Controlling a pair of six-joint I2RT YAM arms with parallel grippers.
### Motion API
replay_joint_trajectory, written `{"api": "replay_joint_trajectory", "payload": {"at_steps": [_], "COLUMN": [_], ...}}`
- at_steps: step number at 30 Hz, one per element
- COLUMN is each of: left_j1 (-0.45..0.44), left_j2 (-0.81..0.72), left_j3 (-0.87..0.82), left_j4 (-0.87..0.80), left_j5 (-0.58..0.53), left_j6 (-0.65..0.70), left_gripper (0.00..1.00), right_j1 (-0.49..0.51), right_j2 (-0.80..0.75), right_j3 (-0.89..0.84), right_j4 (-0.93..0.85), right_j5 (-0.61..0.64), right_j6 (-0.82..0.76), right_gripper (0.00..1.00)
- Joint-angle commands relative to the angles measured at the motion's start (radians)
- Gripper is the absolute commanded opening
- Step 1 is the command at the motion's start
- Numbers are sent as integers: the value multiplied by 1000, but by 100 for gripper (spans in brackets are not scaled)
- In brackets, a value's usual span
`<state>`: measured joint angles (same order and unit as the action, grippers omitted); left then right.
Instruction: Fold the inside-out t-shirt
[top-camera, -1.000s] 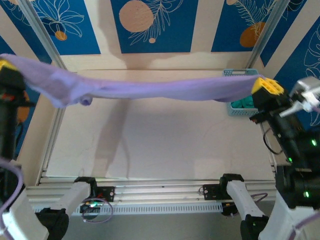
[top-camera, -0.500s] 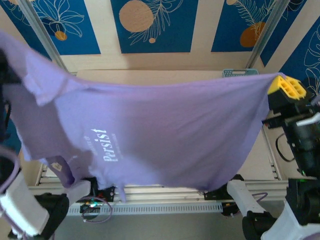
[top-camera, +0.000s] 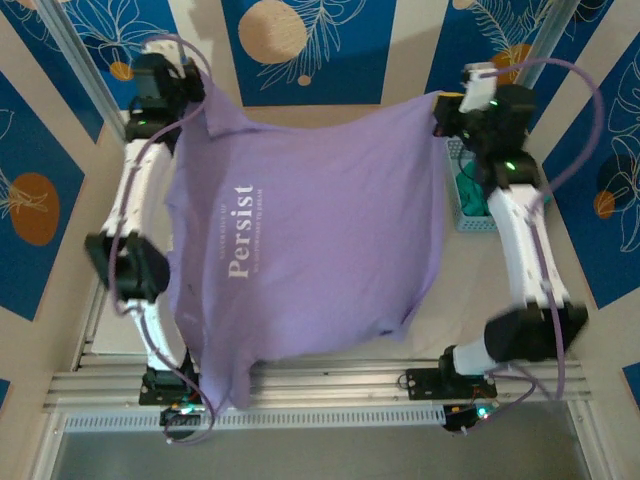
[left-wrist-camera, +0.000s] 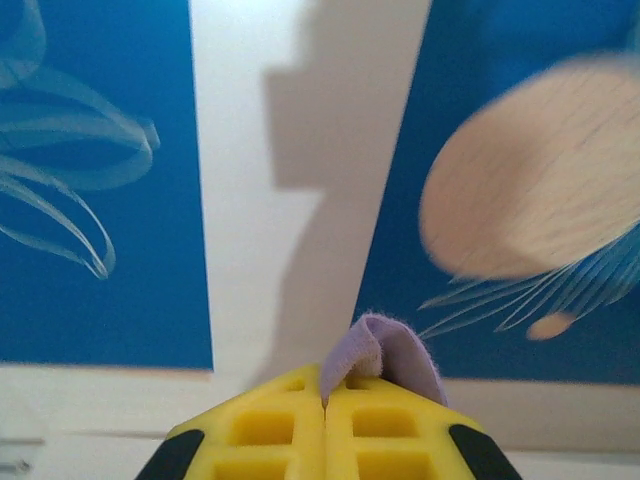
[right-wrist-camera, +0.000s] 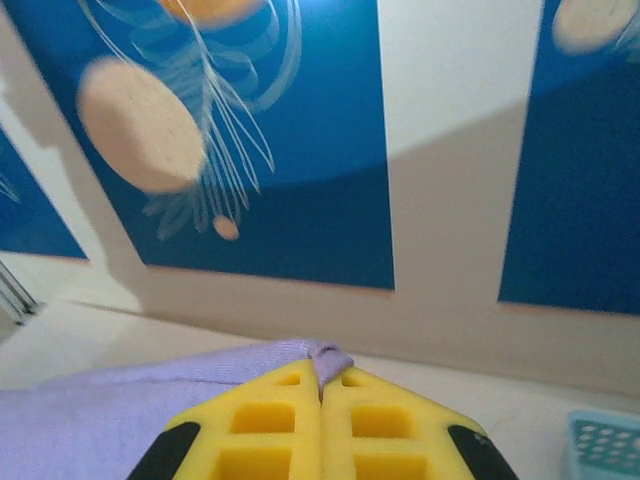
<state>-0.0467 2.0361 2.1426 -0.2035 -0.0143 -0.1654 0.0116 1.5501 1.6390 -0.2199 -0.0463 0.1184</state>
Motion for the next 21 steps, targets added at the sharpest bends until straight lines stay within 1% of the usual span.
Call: {"api": "replay_joint_trajectory", "payload": {"at_steps": [1,2,3,4,6,7,9,11,12,13,15,17,19,21], "left_j1": [11,12,13,15,18,19,16,7,-2,-16,-50,-92,-147,-213], "left_j2": [254,362,481,521,474,456,424,368,319,260,125,-29,-181,-297], "left_j3": [262,392,569,596,440,408,383,330,263,183,-16,-289,-568,-804], "left_j4": [6,-42,-120,-106,11,21,-10,-51,-56,-53,-26,89,226,370], "left_j5": [15,23,14,8,-34,-41,0,58,75,95,95,117,136,180], "left_j6": [-40,-36,-46,-60,-102,-113,-128,-148,-151,-144,-141,-147,-160,-143], "left_gripper": [16,20,24,34,55,62,72,77,78,79,79,79,79,78], "right_j1": [17,21,26,30,34,36,37,42,48,56,73,93,130,172], "right_j2": [312,416,521,623,769,812,823,744,679,611,481,351,214,100], "right_j3": [191,287,418,547,764,842,872,752,642,532,335,125,-102,-279], "right_j4": [58,10,-63,-145,-299,-371,-449,-453,-430,-416,-421,-422,-422,-437], "right_j5": [48,62,89,108,128,149,151,148,140,144,155,161,214,265], "right_j6": [16,20,23,24,14,9,5,10,6,7,34,84,137,196], "right_gripper": [4,7,11,17,28,31,35,37,39,40,42,44,47,49]}}
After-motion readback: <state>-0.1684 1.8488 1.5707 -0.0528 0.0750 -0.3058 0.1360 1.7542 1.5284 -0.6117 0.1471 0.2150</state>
